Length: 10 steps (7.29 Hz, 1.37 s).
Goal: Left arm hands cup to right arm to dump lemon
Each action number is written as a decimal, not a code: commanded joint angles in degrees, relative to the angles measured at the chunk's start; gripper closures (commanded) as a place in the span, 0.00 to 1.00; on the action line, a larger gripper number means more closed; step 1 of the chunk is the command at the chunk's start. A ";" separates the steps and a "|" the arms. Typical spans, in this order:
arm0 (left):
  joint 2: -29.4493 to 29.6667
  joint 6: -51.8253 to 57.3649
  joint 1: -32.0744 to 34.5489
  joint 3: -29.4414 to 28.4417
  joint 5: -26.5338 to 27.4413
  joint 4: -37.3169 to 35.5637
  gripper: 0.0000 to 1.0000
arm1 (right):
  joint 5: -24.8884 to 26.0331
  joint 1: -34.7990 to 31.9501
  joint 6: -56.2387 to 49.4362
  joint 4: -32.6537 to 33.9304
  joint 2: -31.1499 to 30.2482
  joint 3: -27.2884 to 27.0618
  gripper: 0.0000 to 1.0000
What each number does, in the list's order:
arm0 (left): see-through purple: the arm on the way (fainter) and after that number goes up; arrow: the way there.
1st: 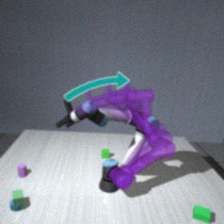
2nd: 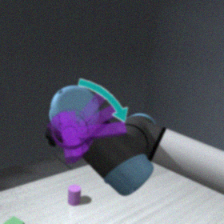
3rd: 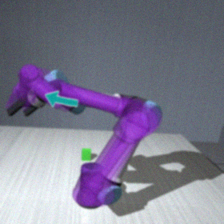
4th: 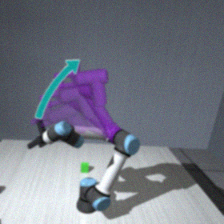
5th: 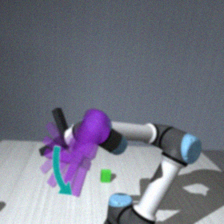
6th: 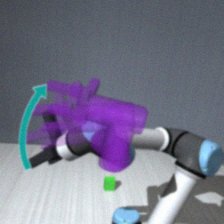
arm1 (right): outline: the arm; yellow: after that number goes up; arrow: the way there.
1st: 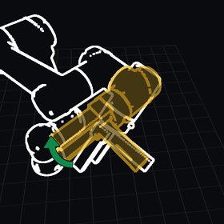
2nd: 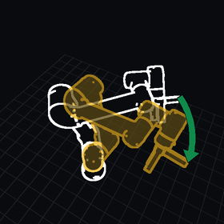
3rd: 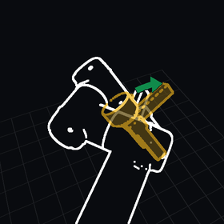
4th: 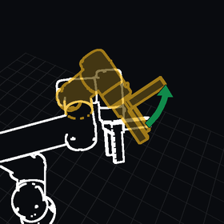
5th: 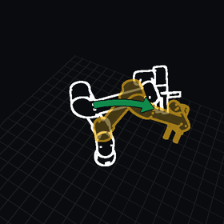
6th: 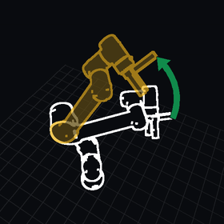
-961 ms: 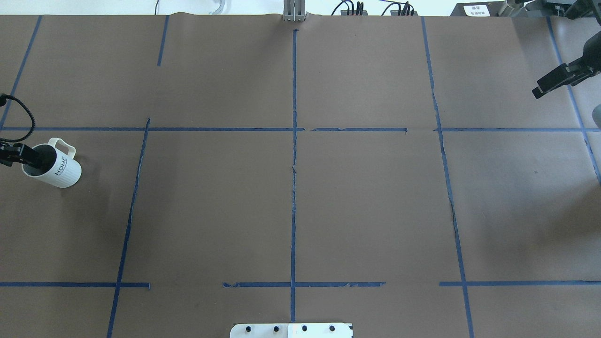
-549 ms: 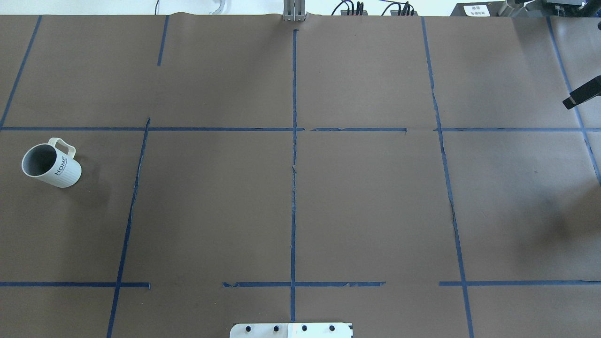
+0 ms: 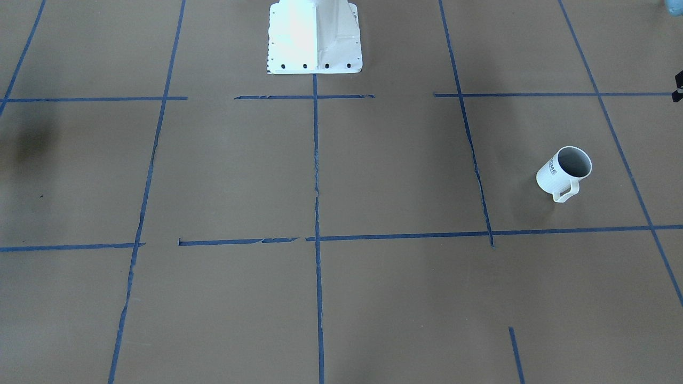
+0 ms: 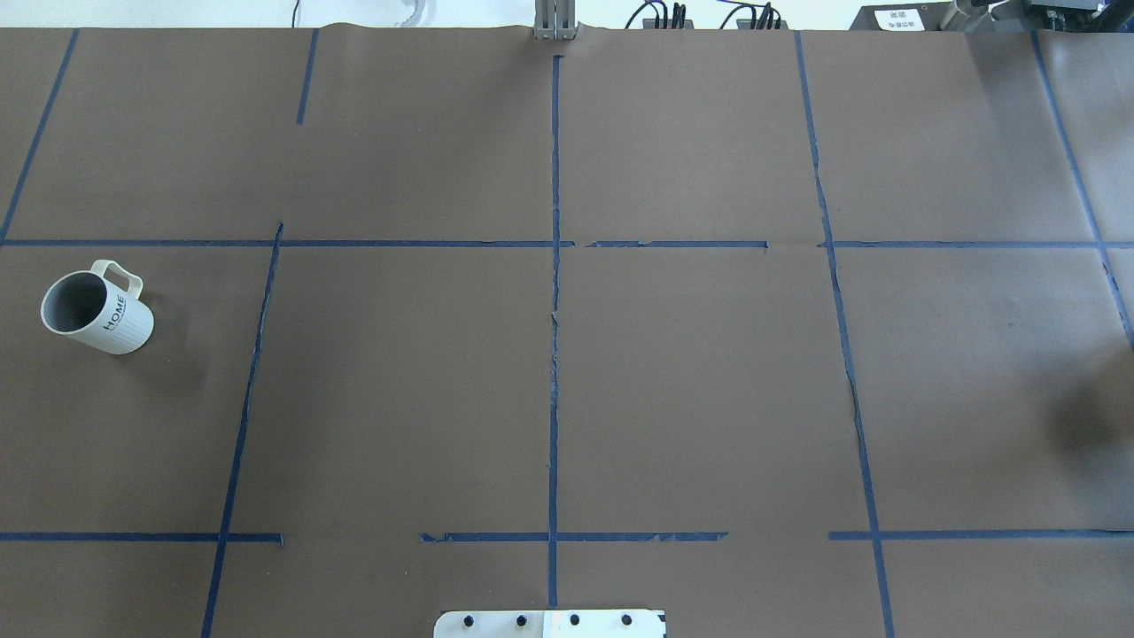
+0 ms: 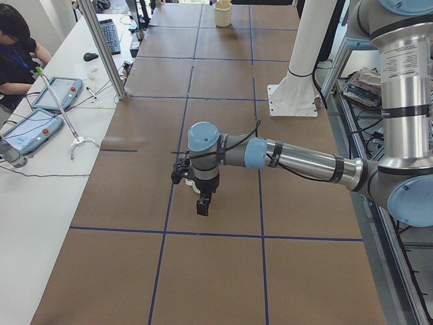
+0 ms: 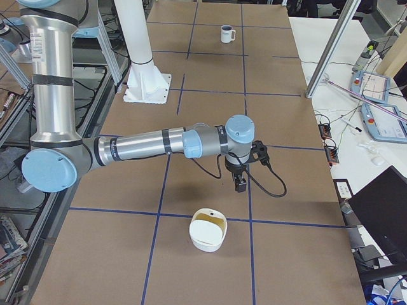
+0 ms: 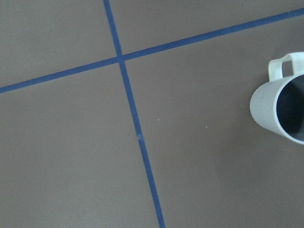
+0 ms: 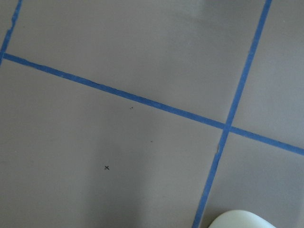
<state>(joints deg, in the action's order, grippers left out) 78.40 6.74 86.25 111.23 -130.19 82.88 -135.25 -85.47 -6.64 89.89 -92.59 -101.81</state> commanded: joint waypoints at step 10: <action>-5.36 3.99 6.83 -1.10 -4.81 -0.78 0.00 | 0.08 -4.17 -0.39 -0.68 -10.59 -0.40 0.00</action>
<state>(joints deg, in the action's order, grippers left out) 73.08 10.85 93.08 110.33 -135.04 82.68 -135.15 -89.65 -7.07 89.28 -103.19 -102.12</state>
